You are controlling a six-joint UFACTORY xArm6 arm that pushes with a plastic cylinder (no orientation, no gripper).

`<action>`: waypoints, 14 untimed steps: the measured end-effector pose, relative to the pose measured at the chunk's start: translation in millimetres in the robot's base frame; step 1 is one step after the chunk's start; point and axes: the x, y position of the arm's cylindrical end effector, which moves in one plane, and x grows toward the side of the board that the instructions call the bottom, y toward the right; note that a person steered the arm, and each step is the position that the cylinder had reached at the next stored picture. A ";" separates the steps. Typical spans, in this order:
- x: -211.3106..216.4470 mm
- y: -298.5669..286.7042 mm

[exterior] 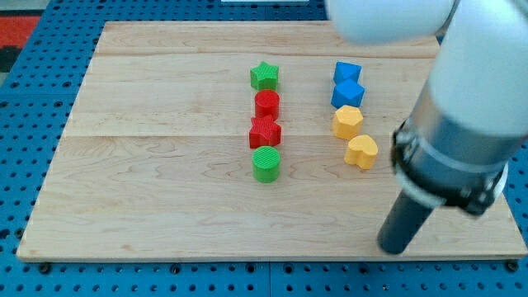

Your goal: Move the cube towards the green star

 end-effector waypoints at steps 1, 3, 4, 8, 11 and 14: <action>-4.8 -23.9; -17.0 -23.7; -17.0 -19.5; -17.5 33.9; -110.6 137.0; -206.4 87.1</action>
